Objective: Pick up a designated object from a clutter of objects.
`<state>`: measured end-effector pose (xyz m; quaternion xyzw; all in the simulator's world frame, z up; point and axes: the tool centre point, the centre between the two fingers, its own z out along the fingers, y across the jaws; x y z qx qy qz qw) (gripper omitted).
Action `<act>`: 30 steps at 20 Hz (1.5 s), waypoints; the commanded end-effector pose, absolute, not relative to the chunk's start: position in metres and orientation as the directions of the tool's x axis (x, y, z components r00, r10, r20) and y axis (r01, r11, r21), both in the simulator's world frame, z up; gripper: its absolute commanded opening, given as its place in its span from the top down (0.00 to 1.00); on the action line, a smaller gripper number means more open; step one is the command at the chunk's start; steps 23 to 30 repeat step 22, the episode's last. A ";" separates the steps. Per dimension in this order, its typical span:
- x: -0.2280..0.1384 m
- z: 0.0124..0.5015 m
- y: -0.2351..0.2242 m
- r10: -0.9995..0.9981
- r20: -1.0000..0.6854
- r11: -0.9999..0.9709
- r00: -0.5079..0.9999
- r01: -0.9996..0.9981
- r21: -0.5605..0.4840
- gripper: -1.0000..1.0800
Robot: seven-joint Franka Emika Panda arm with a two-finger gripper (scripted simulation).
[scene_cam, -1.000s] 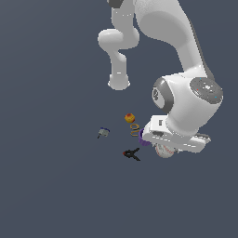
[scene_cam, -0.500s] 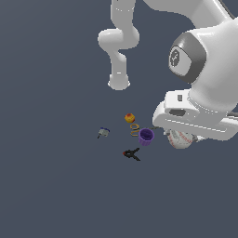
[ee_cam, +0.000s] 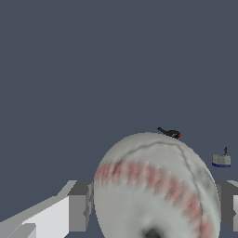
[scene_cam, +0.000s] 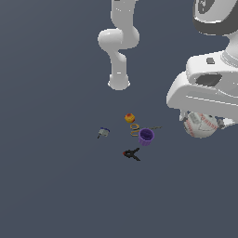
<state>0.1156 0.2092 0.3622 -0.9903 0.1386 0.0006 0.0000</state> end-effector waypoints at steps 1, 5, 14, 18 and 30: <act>0.118 0.381 0.211 -0.275 0.000 -0.961 0.961 -0.275 0.000 1.00; 0.122 0.403 0.214 -0.275 0.000 -0.961 0.961 -0.275 0.000 1.00; 0.127 0.427 0.218 -0.275 0.000 -0.961 0.961 -0.275 0.000 1.00; 0.128 0.431 0.218 -0.275 0.000 -0.961 0.961 -0.275 0.000 1.00; 0.128 0.432 0.218 -0.275 0.000 -0.961 0.961 -0.275 0.000 1.00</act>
